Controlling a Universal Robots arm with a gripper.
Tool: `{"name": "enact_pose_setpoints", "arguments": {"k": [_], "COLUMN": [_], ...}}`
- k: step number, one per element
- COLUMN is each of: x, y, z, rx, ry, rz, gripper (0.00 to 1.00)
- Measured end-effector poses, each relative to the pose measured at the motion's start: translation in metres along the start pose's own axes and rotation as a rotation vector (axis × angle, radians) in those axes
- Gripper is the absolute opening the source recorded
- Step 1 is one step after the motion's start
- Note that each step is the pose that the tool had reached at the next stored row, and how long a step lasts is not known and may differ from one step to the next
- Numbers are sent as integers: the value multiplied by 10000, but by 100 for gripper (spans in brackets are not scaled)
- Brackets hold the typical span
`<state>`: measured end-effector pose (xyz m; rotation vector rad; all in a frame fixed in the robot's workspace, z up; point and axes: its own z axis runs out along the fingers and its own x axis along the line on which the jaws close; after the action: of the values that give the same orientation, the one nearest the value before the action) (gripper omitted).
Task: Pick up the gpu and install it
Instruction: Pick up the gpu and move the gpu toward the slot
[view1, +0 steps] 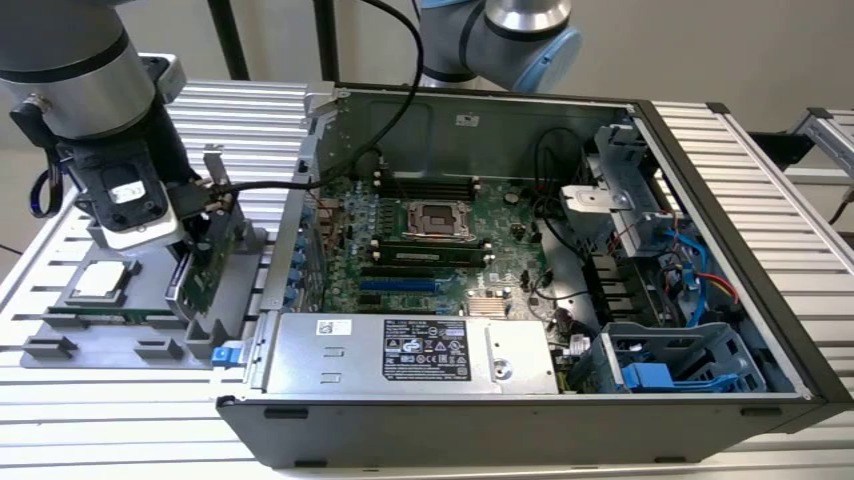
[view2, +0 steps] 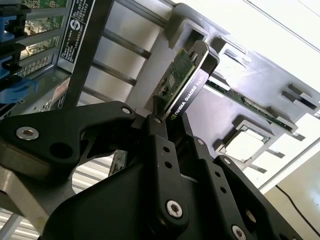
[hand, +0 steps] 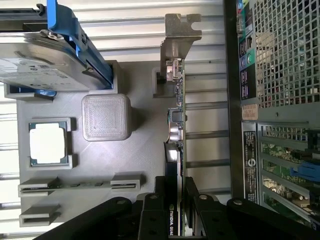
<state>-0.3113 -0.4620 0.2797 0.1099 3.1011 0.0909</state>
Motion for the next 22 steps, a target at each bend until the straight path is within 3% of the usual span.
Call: {"name": "enact_pose_setpoints", "arguments": {"k": [22], "x": [-3], "y": [4], "z": [-79], "rx": [0], "ry": [0], "rz": [-1], "gripper": [0]}}
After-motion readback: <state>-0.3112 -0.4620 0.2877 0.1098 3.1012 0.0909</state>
